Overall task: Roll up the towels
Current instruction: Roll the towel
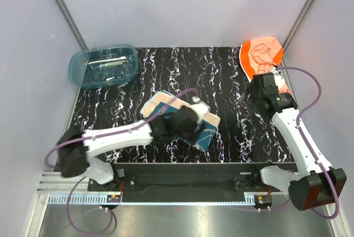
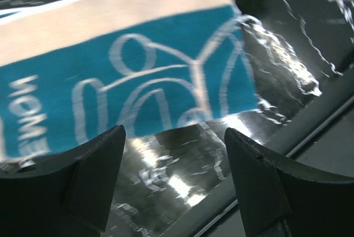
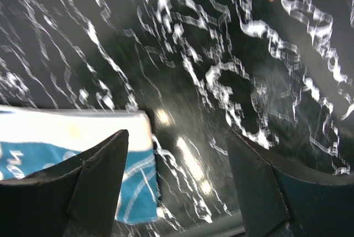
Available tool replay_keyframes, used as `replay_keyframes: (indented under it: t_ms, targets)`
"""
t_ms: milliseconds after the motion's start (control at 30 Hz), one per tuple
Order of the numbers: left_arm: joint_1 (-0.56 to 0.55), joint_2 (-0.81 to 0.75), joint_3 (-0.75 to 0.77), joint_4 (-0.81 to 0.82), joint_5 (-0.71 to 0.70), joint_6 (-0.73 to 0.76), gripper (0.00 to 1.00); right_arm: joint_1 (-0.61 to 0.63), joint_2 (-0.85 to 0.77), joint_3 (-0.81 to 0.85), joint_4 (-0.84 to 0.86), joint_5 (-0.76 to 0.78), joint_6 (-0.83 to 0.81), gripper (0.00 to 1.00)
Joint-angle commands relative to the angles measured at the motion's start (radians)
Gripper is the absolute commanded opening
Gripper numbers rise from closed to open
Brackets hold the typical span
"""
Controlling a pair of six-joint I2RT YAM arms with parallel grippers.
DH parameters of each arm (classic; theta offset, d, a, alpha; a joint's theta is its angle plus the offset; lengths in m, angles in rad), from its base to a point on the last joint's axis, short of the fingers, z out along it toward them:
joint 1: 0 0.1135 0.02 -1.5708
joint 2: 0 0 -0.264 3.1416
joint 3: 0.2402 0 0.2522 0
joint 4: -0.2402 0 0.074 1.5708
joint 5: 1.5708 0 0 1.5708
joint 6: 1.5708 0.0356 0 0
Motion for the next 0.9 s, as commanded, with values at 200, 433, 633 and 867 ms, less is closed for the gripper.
replay_keyframes:
  t_ms: [200,433,633,867]
  targets:
    - [-0.23,0.378,0.243,0.042,-0.185,-0.037,0.76,-0.023,-0.07,-0.121,-0.017,-0.137,-0.01,0.78]
    - [-0.233,0.461,0.251,0.042,-0.223,-0.077,0.69,-0.025,-0.073,-0.126,-0.016,-0.146,-0.021,0.77]
    - [-0.236,0.509,0.24,0.066,-0.26,-0.116,0.65,-0.025,-0.044,-0.126,0.004,-0.171,-0.022,0.76]
    - [-0.261,0.552,0.275,-0.009,-0.351,-0.174,0.54,-0.025,-0.03,-0.12,-0.005,-0.154,-0.035,0.75]
